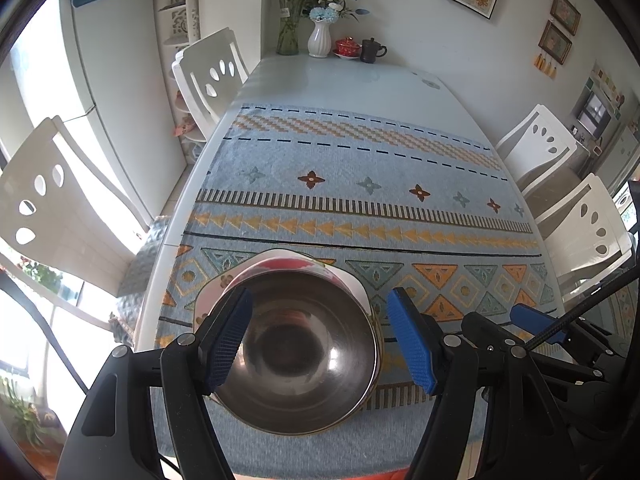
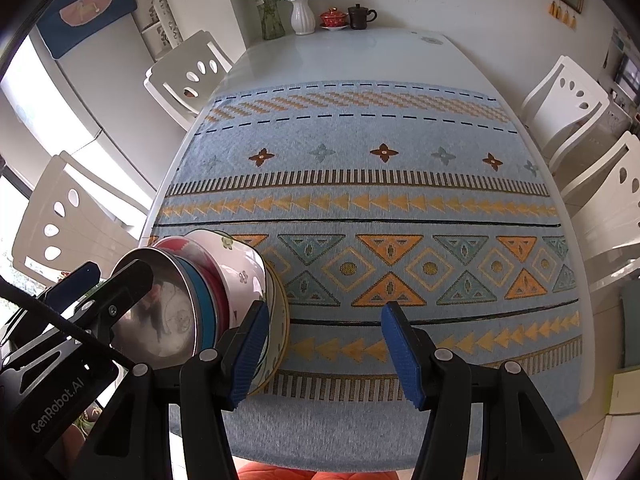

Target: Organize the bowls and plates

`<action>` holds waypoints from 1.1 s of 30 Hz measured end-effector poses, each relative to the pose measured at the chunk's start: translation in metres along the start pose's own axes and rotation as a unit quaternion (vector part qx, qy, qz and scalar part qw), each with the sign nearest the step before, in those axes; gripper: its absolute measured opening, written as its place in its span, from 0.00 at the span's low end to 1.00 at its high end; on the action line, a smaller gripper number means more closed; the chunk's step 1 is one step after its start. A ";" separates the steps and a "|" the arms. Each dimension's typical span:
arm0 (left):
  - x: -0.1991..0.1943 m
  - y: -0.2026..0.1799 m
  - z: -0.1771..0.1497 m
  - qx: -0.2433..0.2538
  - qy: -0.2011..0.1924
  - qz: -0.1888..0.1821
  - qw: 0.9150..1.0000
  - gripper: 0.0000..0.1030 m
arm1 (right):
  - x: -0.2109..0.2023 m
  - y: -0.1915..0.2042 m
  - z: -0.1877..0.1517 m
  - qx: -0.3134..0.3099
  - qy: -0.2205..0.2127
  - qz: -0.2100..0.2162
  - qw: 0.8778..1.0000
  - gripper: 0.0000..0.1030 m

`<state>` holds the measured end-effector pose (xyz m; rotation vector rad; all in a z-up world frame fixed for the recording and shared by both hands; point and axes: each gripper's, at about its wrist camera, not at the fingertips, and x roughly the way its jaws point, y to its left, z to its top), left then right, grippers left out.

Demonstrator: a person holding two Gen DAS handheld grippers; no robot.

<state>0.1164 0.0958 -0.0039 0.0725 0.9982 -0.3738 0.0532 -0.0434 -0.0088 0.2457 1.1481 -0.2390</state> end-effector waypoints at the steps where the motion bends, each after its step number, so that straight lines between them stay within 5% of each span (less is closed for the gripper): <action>1: 0.000 0.000 0.000 0.000 0.000 0.000 1.000 0.66 | 0.000 0.000 0.000 0.000 0.000 -0.001 1.000 0.55; 23: 0.000 -0.028 0.003 0.012 -0.005 -0.010 1.000 0.66 | -0.014 -0.017 -0.006 0.008 -0.014 -0.023 1.000 0.55; 31: -0.015 -0.040 0.003 0.006 -0.049 0.081 0.995 0.66 | -0.016 -0.025 -0.006 -0.014 -0.018 -0.001 1.000 0.55; 33: -0.014 -0.046 0.005 0.003 -0.039 0.081 0.996 0.66 | -0.017 -0.028 -0.005 -0.027 -0.023 -0.001 0.999 0.55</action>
